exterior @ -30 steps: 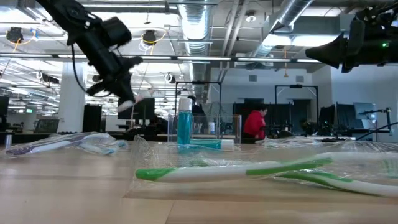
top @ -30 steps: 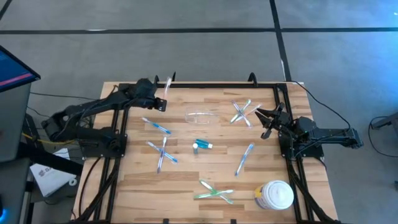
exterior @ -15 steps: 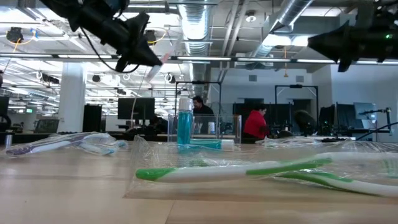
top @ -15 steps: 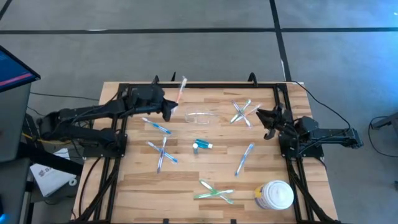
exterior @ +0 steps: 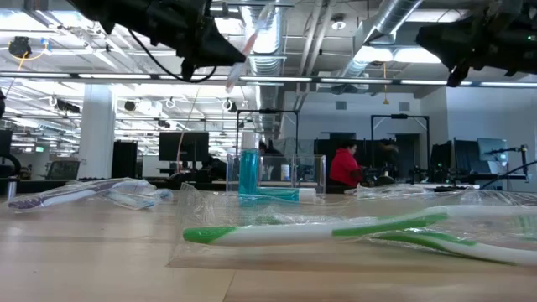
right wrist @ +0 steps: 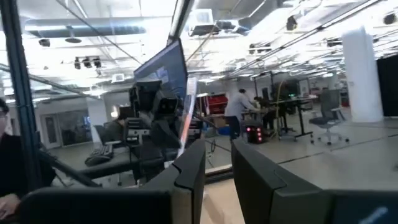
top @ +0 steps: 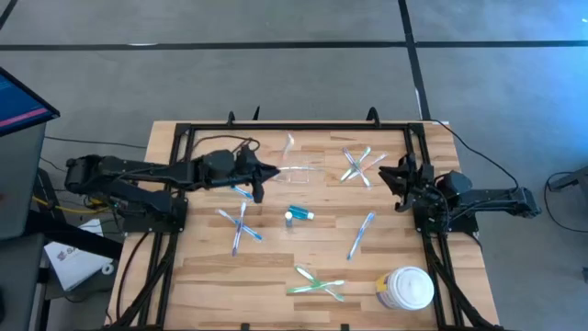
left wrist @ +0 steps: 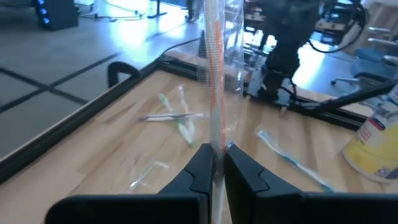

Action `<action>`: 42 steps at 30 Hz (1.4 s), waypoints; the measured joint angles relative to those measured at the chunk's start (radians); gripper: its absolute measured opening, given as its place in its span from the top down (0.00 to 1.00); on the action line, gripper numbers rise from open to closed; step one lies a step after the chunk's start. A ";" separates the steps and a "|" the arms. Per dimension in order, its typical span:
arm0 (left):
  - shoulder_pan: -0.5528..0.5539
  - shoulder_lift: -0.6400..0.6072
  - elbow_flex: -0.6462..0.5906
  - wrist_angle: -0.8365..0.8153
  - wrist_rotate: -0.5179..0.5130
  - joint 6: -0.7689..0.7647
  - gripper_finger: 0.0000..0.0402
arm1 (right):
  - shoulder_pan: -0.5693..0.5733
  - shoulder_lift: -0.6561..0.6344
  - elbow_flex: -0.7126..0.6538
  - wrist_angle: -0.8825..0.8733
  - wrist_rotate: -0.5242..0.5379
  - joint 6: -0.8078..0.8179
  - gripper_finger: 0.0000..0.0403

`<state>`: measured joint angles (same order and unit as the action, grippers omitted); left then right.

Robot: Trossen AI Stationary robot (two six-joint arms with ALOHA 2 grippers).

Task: Pick & Place toothbrushing station
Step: Put the left orange toothbrush into the transparent organizer

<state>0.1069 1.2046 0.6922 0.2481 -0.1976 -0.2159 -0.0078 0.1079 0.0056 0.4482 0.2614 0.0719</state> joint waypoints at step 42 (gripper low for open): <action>-0.096 0.150 -0.001 0.222 0.012 0.107 0.97 | -0.080 1.197 0.608 0.377 -0.238 -0.064 0.82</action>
<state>0.0105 1.3544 0.6914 0.4705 -0.1859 -0.1085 -0.0883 1.3047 0.6138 0.8252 0.0230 0.0083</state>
